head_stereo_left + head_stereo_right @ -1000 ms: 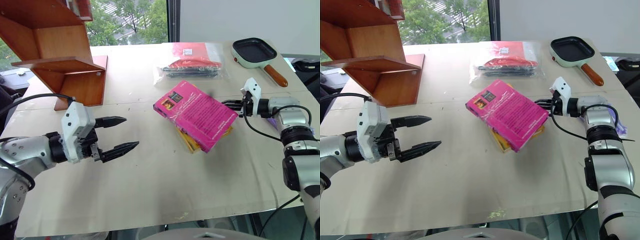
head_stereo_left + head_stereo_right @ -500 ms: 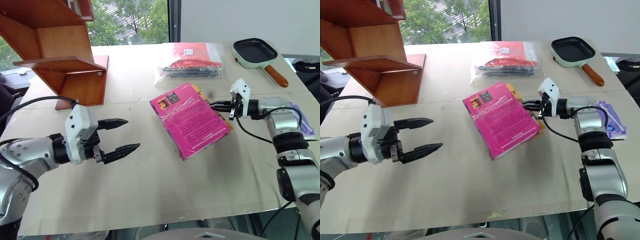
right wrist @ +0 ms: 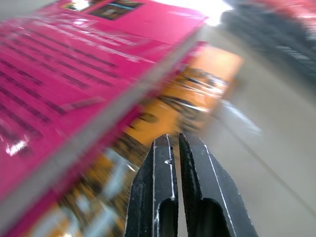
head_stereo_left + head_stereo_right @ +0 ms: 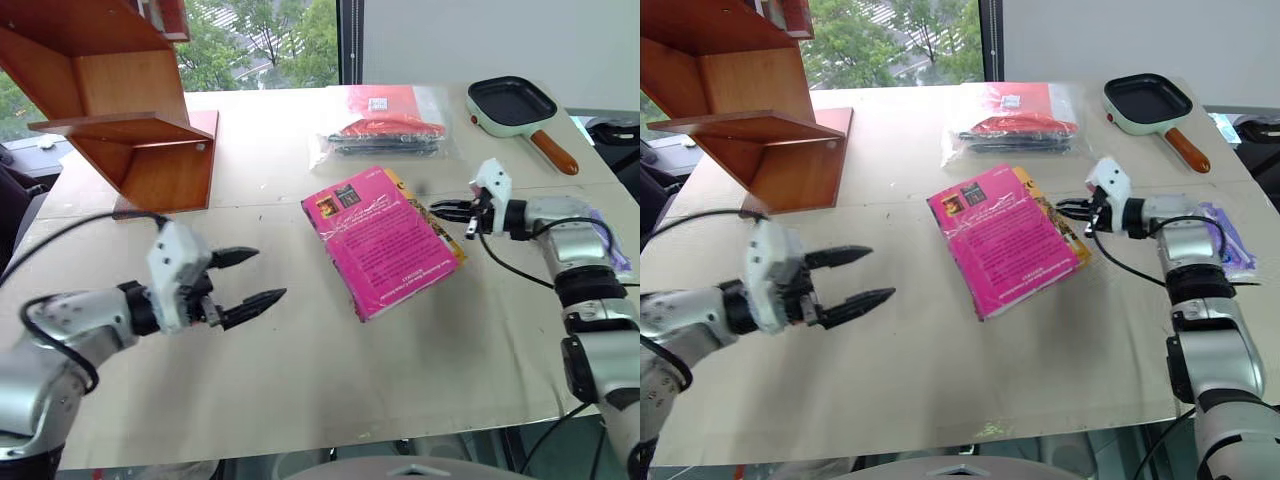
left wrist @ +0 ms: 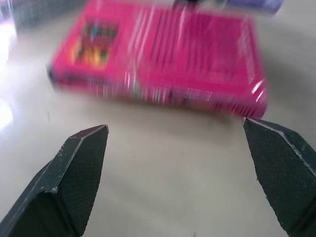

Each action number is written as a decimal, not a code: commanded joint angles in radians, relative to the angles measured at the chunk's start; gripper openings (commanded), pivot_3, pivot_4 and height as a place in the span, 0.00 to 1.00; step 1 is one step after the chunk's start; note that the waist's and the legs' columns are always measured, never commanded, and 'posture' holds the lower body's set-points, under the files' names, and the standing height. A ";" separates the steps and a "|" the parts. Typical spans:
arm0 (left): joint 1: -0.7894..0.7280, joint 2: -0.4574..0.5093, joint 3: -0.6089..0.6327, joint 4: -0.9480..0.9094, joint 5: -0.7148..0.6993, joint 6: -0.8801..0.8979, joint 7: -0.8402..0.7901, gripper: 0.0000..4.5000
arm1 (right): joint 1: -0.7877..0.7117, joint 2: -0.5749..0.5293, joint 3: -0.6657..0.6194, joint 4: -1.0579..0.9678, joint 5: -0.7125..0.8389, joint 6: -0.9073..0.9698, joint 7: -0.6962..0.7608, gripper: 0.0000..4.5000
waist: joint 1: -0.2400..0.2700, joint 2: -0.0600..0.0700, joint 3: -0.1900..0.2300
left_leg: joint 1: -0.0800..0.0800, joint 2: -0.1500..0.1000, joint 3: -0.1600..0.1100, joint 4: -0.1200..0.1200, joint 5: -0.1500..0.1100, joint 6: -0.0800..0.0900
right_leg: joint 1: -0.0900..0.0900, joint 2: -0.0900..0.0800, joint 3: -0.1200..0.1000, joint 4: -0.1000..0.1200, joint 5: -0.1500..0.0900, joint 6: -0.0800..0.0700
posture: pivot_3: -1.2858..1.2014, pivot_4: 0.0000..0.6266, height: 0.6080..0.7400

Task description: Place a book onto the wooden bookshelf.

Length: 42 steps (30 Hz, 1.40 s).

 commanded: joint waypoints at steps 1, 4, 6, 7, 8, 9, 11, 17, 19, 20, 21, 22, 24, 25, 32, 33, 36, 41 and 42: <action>0.001 -0.110 0.035 -0.036 -0.148 0.060 0.117 1.00 | 0.086 -0.074 -0.107 -0.219 0.132 0.118 0.024 0.02 | 0.008 0.000 0.000 | -0.001 0.000 0.000 0.000 0.000 0.000 | 0.000 0.000 0.000 -0.001 0.000 0.000 | 0.52 0.24 1.00; -0.012 -0.282 0.070 0.023 -0.392 0.093 0.258 1.00 | 0.251 -0.179 -0.189 -0.432 0.299 0.339 0.095 0.14 | 0.017 0.000 -0.001 | -0.006 0.001 -0.003 0.002 0.000 0.000 | -0.004 -0.002 0.001 0.000 0.000 0.000 | 0.52 0.24 1.00; -0.027 -0.366 0.049 0.078 -0.510 0.124 0.347 1.00 | 0.373 -0.231 -0.243 -0.553 0.383 0.433 0.118 0.31 | 0.022 0.000 -0.002 | -0.007 0.001 -0.005 0.005 0.000 0.000 | -0.004 -0.002 -0.001 0.002 0.000 0.000 | 0.52 0.24 1.00; -0.036 -0.397 0.034 0.106 -0.577 0.140 0.388 1.00 | 0.440 -0.246 -0.278 -0.616 0.411 0.457 0.114 0.39 | 0.027 0.001 -0.003 | -0.007 0.000 -0.005 0.005 0.000 0.000 | -0.004 -0.003 -0.001 0.003 0.000 0.000 | 0.52 0.24 1.00; -0.049 -0.436 0.014 0.140 -0.641 0.154 0.428 1.00 | 0.486 -0.256 -0.302 -0.663 0.433 0.475 0.105 0.49 | 0.037 0.001 -0.004 | -0.006 0.000 -0.005 0.005 0.000 0.000 | -0.003 -0.003 -0.001 0.003 0.000 0.000 | 0.52 0.24 1.00; -0.067 -0.468 -0.016 0.181 -0.672 0.175 0.461 1.00 | 0.529 -0.256 -0.334 -0.713 0.459 0.489 0.084 0.59 | 0.037 0.001 -0.004 | -0.005 0.000 -0.006 0.006 -0.002 0.004 | -0.001 -0.003 -0.002 0.004 0.000 0.000 | 0.52 0.24 1.00; -0.109 -0.512 -0.062 0.262 -0.709 0.213 0.533 1.00 | 0.601 -0.248 -0.393 -0.798 0.503 0.505 0.051 0.79 | 0.038 0.001 -0.004 | -0.005 0.000 -0.006 0.009 -0.002 0.005 | 0.000 -0.002 -0.002 0.005 0.001 0.000 | 0.52 0.24 1.00; -0.277 -0.589 -0.141 0.491 -0.752 0.300 0.650 1.00 | 0.758 -0.227 -0.492 -0.948 0.599 0.531 -0.003 0.99 | 0.036 -0.003 -0.005 | 0.008 -0.001 -0.005 0.015 -0.003 0.006 | 0.014 0.005 -0.004 0.004 0.001 0.001 | 0.52 0.24 1.00; -0.316 -0.599 -0.150 0.540 -0.732 0.307 0.642 1.00 | 0.791 -0.223 -0.501 -0.985 0.611 0.530 -0.022 0.99 | 0.036 -0.003 -0.005 | 0.008 -0.001 -0.004 0.014 -0.003 0.006 | 0.014 0.006 -0.003 0.004 0.001 0.001 | 0.52 0.24 1.00; -0.339 -0.603 -0.159 0.569 -0.711 0.311 0.635 1.00 | 0.804 -0.220 -0.504 -1.002 0.614 0.527 -0.036 0.99 | 0.035 -0.003 -0.005 | 0.008 -0.001 -0.004 0.014 -0.003 0.006 | 0.014 0.007 -0.003 0.004 0.001 0.001 | 0.52 0.24 1.00; -0.375 -0.615 -0.170 0.614 -0.690 0.313 0.628 1.00 | 0.821 -0.213 -0.513 -1.027 0.621 0.526 -0.053 0.99 | 0.037 -0.002 -0.006 | 0.008 -0.001 -0.003 0.014 -0.003 0.005 | 0.014 0.007 -0.002 0.004 0.001 0.001 | 0.52 0.24 1.00; -0.403 -0.625 -0.174 0.649 -0.677 0.313 0.623 1.00 | 0.834 -0.209 -0.521 -1.047 0.629 0.527 -0.067 0.99 | 0.038 -0.002 -0.006 | 0.008 0.000 -0.003 0.014 -0.002 0.005 | 0.014 0.007 -0.001 0.004 0.001 0.001 | 0.52 0.24 1.00; -0.458 -0.642 -0.171 0.724 -0.653 0.312 0.608 1.00 | 0.859 -0.193 -0.540 -1.088 0.640 0.515 -0.093 0.99 | 0.042 -0.002 -0.006 | 0.008 -0.001 -0.003 0.014 -0.002 0.005 | 0.014 0.008 -0.002 0.004 0.001 0.001 | 0.52 0.24 1.00; -0.482 -0.645 -0.168 0.757 -0.638 0.313 0.597 1.00 | 0.870 -0.185 -0.550 -1.107 0.644 0.505 -0.105 0.99 | 0.042 -0.002 -0.006 | 0.008 -0.001 -0.003 0.014 -0.002 0.004 | 0.014 0.008 -0.001 0.004 0.001 0.001 | 0.52 0.24 1.00; -0.584 -0.668 -0.143 0.933 -0.557 0.351 0.560 1.00 | 0.911 -0.151 -0.574 -1.193 0.683 0.470 -0.174 0.99 | 0.039 -0.002 -0.008 | 0.009 -0.001 -0.002 0.014 0.000 0.002 | 0.014 0.008 0.000 0.004 0.001 0.001 | 0.52 0.24 1.00; -0.591 -0.675 -0.132 0.947 -0.558 0.354 0.556 0.94 | 0.913 -0.151 -0.572 -1.198 0.683 0.466 -0.182 1.00 | 0.041 -0.002 -0.009 | 0.009 -0.001 -0.002 0.014 -0.001 0.002 | 0.014 0.008 -0.001 0.004 0.001 0.001 | 0.52 0.24 1.00; -0.607 -0.690 -0.102 0.963 -0.562 0.371 0.549 0.78 | 0.916 -0.153 -0.568 -1.201 0.685 0.458 -0.198 1.00 | 0.041 -0.003 -0.010 | 0.009 -0.002 -0.003 0.014 -0.002 0.005 | 0.015 0.007 -0.001 0.004 0.001 0.001 | 0.52 0.24 1.00; -0.601 -0.708 -0.069 0.941 -0.573 0.427 0.552 0.23 | 0.915 -0.159 -0.549 -1.194 0.684 0.444 -0.204 1.00 | 0.040 -0.002 -0.011 | 0.010 -0.001 -0.003 0.014 -0.002 0.005 | 0.015 0.007 -0.001 0.004 0.001 0.001 | 0.52 0.24 1.00; -0.595 -0.712 -0.060 0.931 -0.577 0.434 0.558 0.14 | 0.912 -0.161 -0.544 -1.187 0.680 0.439 -0.200 1.00 | 0.040 -0.002 -0.011 | 0.010 -0.001 -0.003 0.014 -0.002 0.005 | 0.015 0.007 -0.001 0.004 0.001 0.001 | 0.52 0.24 1.00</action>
